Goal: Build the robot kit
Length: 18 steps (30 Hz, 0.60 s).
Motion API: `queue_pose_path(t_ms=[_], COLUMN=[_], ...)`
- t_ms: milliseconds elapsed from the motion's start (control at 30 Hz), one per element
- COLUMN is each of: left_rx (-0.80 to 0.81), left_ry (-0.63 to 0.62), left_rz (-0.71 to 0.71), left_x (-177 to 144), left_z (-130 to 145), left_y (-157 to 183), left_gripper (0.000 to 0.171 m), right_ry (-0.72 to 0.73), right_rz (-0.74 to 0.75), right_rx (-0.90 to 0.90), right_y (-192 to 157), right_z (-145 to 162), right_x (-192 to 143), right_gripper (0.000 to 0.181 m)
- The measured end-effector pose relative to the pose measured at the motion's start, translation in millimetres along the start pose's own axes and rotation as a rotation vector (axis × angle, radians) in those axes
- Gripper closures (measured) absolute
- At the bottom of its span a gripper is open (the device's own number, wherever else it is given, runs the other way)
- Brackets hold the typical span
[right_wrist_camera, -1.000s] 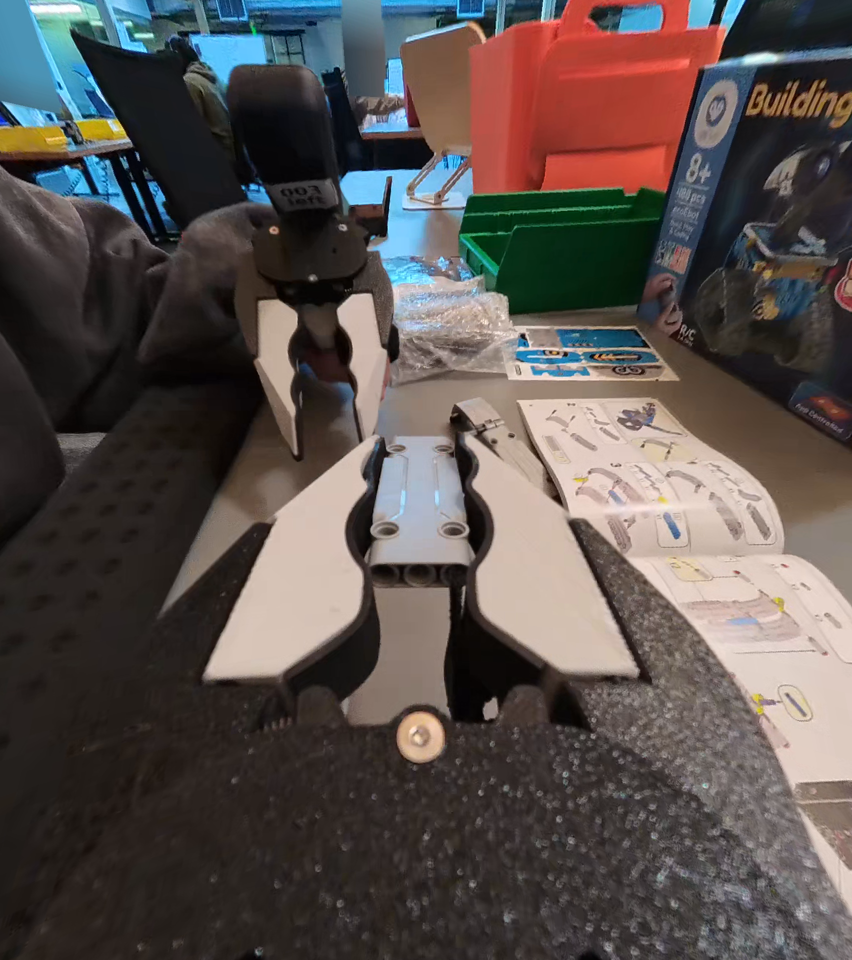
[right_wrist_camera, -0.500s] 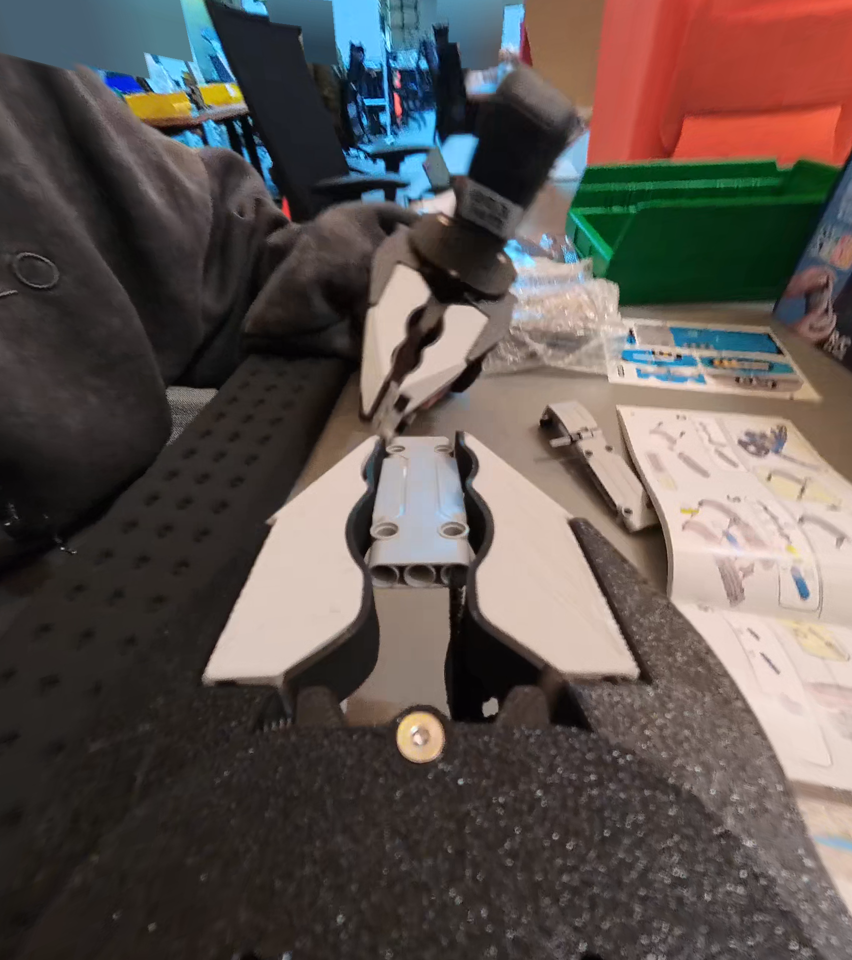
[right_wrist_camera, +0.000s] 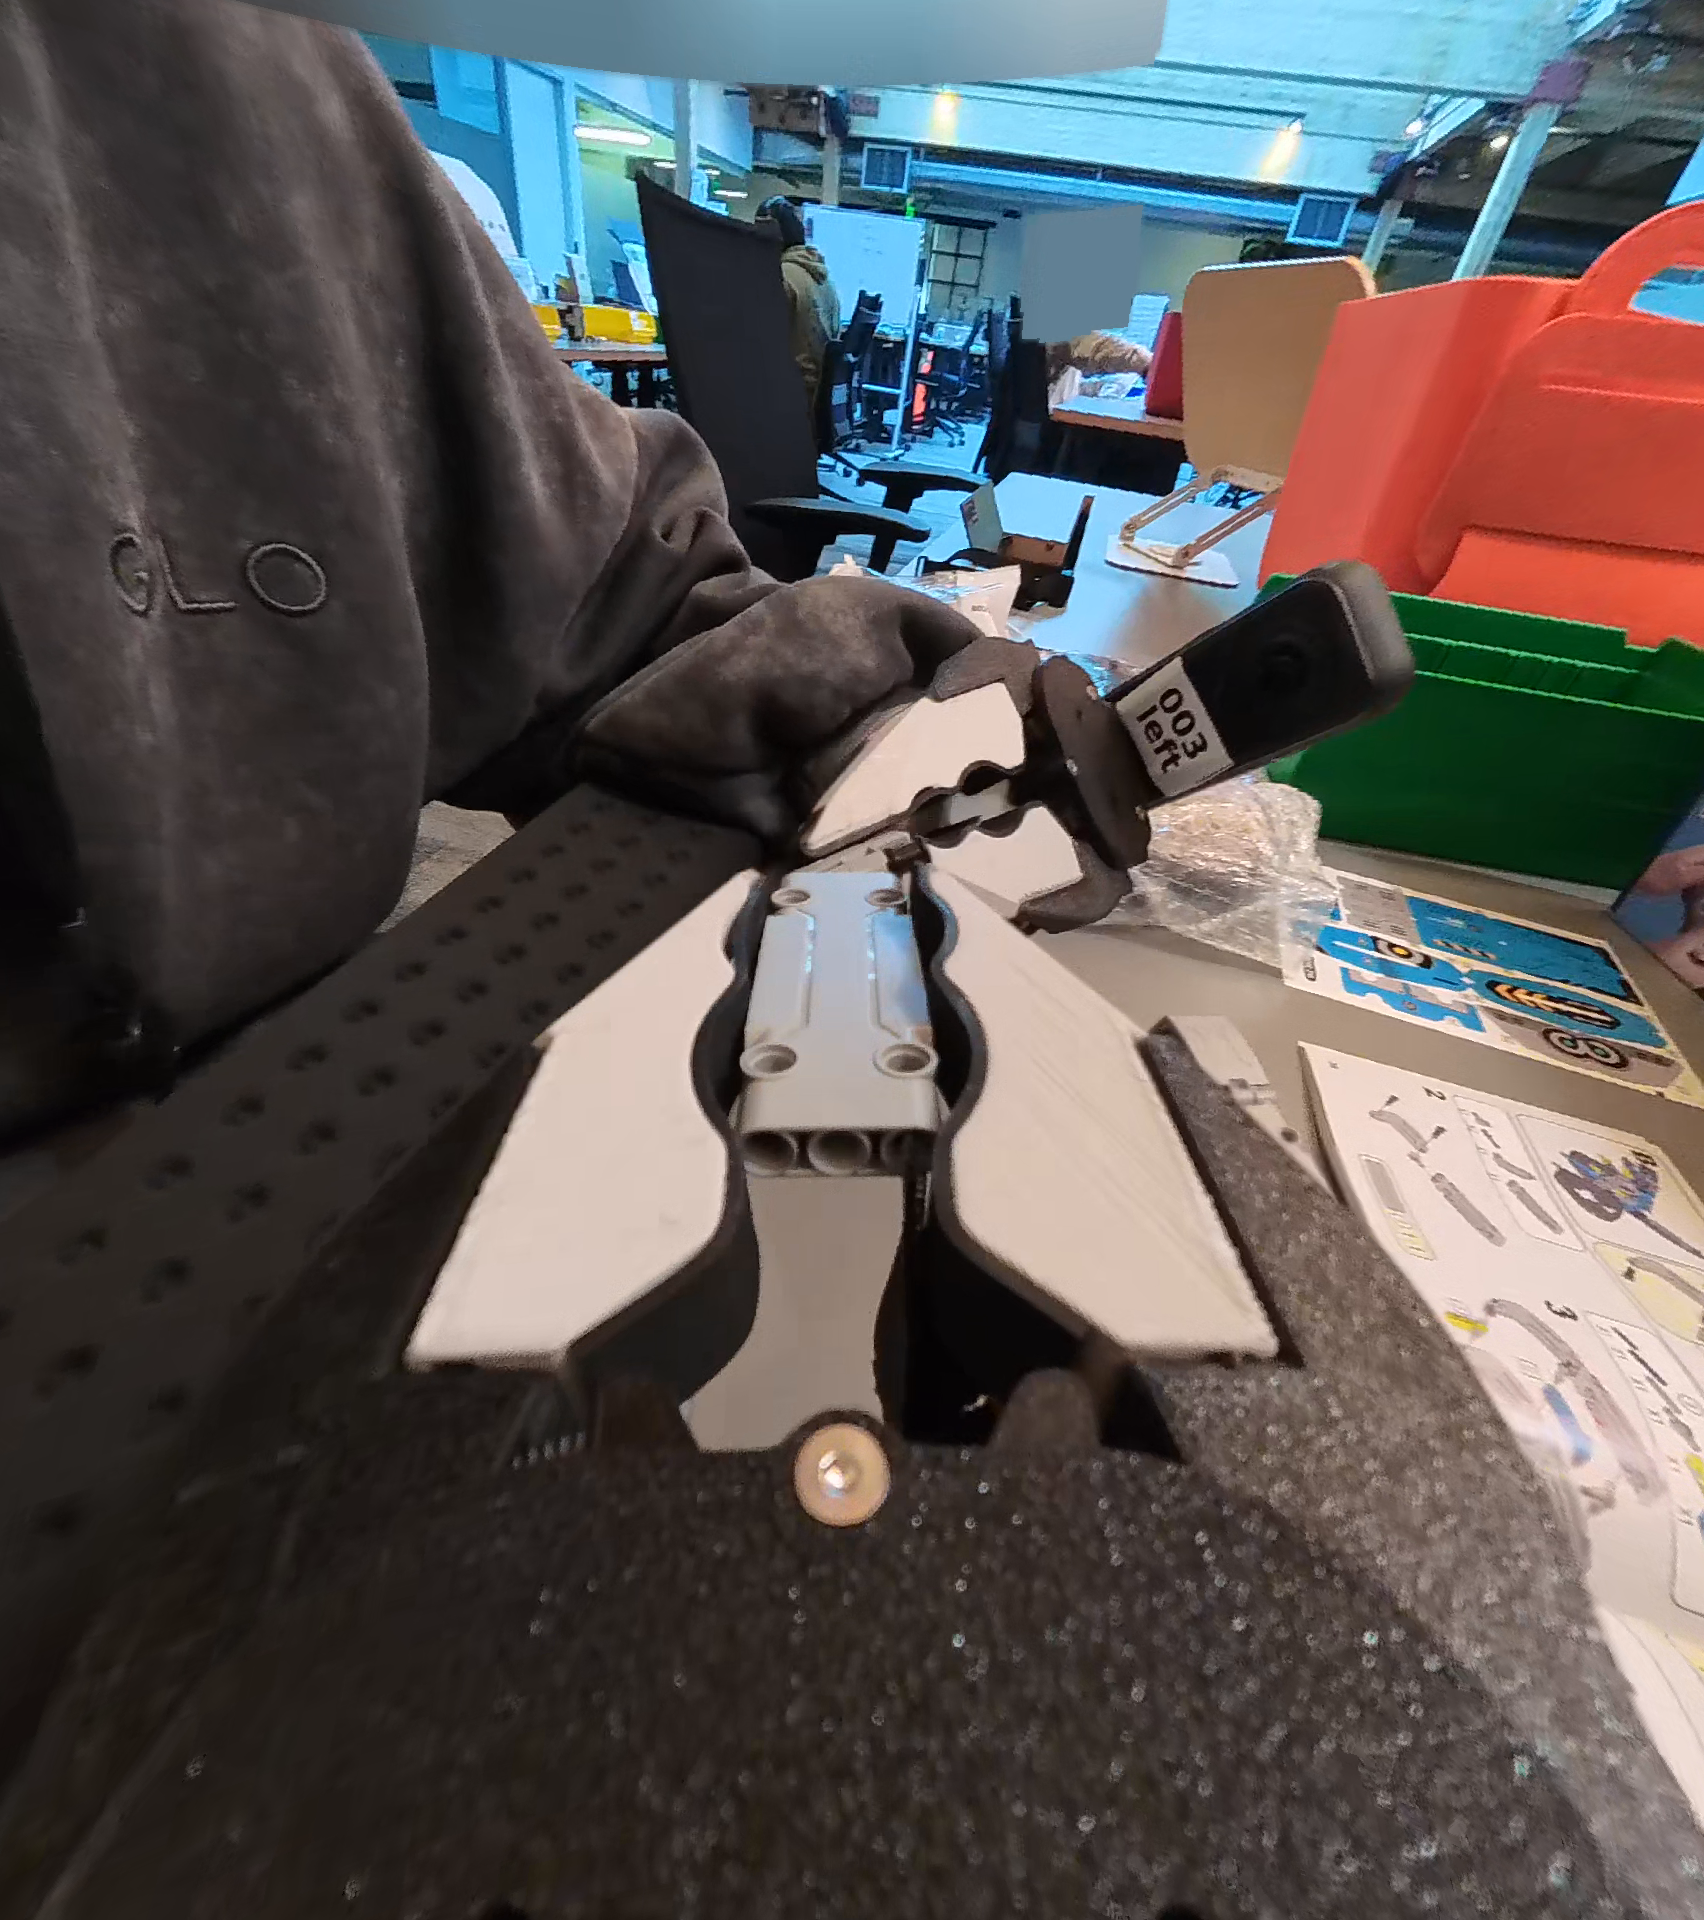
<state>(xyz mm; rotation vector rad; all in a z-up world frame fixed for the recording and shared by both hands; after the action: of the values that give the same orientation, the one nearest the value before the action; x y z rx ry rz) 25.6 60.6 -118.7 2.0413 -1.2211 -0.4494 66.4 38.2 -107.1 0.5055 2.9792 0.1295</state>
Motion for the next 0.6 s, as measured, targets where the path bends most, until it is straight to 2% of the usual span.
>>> queue_pose_path(t_ms=[600], left_rx=[-0.046], left_ry=[-0.064], left_rz=[-0.02], left_x=[4.0], left_z=[9.3], left_y=[-3.5], left_gripper=[0.171], right_ry=[-0.034], right_rz=[-0.021], right_rx=[-0.013], right_y=[-2.2], right_z=[6.8], right_x=[3.0], right_gripper=[0.155])
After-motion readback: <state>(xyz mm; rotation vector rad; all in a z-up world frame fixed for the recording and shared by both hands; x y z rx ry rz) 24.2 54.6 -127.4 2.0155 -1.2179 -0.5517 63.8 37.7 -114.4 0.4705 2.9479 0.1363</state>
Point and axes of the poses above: each gripper's, where its closed fingertips meet, x out along the fingers, z out of its underside, y = z × x across the jaws, the point moved 2 cm from there along -x, back along the fingers, and after that the axes turned 8 degrees about -z, right-handed, at the moved point
